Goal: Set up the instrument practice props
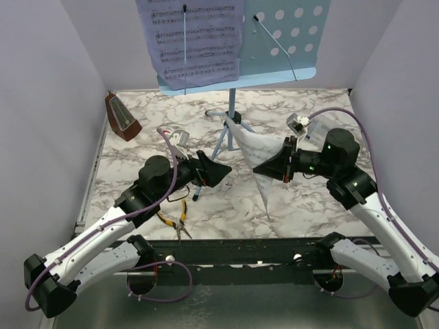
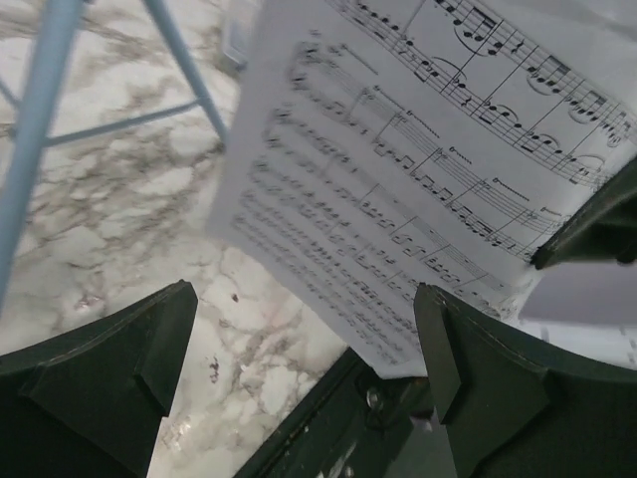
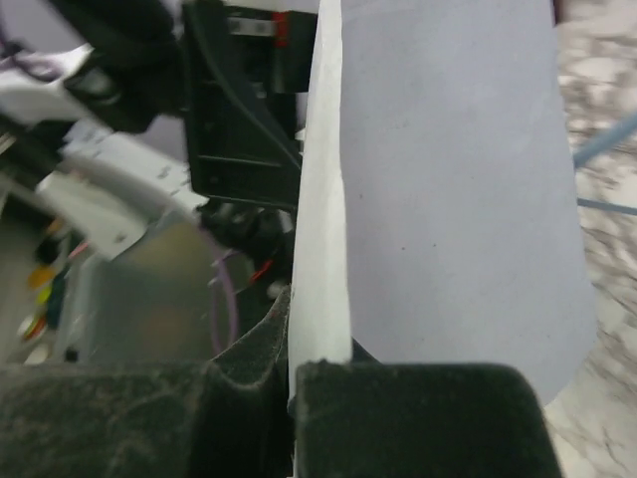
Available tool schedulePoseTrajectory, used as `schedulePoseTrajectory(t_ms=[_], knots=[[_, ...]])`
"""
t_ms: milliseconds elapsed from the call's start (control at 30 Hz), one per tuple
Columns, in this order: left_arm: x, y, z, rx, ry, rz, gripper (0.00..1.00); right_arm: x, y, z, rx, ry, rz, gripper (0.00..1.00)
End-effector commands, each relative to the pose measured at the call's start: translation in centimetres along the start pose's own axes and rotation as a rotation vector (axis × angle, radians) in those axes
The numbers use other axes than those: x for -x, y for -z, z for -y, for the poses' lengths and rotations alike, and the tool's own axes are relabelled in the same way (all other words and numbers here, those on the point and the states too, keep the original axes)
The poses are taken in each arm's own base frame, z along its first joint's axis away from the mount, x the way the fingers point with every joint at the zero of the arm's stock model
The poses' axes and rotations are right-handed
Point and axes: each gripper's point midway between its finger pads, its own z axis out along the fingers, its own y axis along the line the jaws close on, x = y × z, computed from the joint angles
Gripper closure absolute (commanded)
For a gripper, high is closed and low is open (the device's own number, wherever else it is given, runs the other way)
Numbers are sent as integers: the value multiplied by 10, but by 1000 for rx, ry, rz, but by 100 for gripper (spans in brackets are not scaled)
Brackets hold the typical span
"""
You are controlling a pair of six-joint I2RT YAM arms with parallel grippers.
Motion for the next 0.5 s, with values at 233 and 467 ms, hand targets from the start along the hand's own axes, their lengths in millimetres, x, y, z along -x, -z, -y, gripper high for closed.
schedulePoseTrajectory(t_ms=[233, 467], knots=[[-15, 60, 99, -590, -234, -131, 1, 16, 64, -136, 657, 131, -181, 99], [22, 74, 103, -528, -285, 54, 1, 24, 81, -155, 700, 175, -171, 99]])
